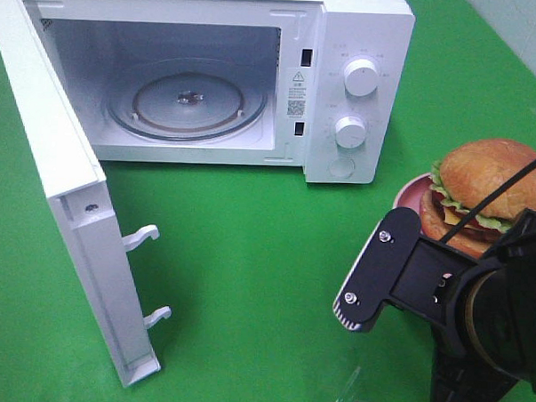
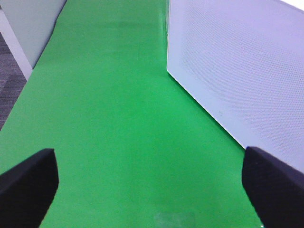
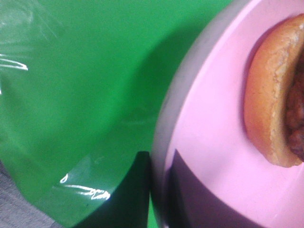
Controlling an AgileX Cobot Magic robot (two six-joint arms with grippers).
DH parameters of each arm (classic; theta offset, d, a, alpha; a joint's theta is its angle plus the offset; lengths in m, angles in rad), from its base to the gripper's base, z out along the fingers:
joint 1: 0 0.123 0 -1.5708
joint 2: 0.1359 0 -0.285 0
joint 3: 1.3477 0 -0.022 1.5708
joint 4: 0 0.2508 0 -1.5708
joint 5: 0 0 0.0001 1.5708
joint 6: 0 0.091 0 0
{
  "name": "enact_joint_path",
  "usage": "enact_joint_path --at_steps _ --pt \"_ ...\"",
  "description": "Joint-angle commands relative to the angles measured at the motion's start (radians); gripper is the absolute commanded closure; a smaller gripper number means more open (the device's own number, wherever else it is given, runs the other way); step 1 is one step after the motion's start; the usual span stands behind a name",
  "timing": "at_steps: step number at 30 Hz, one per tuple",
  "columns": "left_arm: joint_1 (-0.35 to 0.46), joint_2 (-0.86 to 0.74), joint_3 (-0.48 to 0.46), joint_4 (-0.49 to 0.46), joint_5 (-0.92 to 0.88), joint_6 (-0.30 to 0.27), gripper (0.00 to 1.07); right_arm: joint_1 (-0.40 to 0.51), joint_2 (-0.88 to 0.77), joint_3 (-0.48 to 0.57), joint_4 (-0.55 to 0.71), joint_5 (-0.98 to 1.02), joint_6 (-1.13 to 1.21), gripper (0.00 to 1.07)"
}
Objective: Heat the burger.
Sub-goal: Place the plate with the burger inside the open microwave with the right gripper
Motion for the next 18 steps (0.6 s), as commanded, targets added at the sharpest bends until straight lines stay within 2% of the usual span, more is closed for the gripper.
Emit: enact_joint_path --at_steps 1,11,13,18 --pt "-0.007 -0.019 0.005 -0.006 -0.014 0.0 0.09 0.003 -0.005 -0.002 -0.09 0.007 -0.03 1.06" --pt "-0.007 -0.019 0.005 -0.006 -0.014 0.0 0.09 0.003 -0.005 -0.002 -0.158 -0.117 -0.126 1.06" --pt "-0.007 -0.019 0.005 -0.006 -0.014 0.0 0.09 0.003 -0.005 -0.002 -0.224 -0.152 -0.132 1.06" --pt "-0.007 -0.019 0.005 -0.006 -0.014 0.0 0.09 0.003 -0.005 -0.002 -0.281 -0.205 -0.145 1.06"
